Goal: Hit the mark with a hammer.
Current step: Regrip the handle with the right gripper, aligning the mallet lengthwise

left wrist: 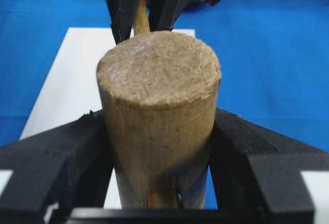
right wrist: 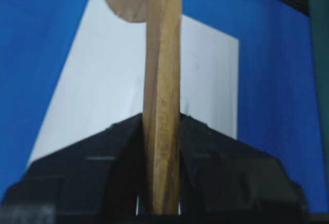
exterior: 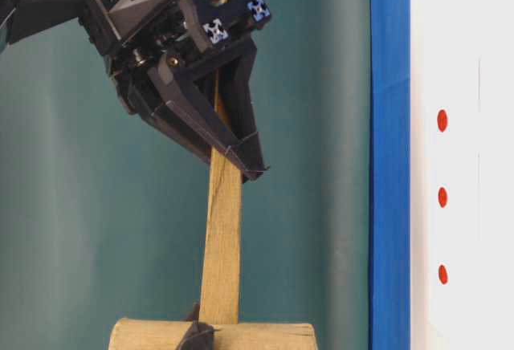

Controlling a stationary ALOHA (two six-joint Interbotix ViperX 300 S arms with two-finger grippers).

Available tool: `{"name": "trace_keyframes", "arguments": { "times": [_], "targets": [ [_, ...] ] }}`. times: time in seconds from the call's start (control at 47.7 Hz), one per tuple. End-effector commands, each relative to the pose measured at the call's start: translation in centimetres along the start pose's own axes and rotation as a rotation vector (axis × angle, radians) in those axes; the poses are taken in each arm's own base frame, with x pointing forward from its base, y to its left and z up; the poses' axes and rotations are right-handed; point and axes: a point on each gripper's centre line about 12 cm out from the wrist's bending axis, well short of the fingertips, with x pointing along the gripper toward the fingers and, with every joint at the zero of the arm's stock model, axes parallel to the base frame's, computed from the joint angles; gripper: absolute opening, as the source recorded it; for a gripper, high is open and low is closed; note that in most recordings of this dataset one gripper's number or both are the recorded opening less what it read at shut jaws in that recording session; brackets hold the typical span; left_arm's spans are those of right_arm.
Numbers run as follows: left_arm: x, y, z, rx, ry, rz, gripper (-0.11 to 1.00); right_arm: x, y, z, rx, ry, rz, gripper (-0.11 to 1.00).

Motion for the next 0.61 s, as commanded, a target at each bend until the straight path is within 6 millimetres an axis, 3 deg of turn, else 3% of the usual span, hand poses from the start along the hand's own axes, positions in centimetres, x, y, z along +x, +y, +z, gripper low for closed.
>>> {"name": "trace_keyframes", "arguments": {
  "times": [0.0,0.587],
  "targets": [
    [-0.11,-0.08,1.09,-0.005,-0.037,-0.002,0.45,-0.23,-0.22,0.62,0.004,-0.014,0.0,0.05],
    [-0.16,0.15,1.19,-0.002,-0.043,0.005,0.46,-0.23,-0.31,0.65,0.061,-0.013,-0.006,0.05]
  ]
}}
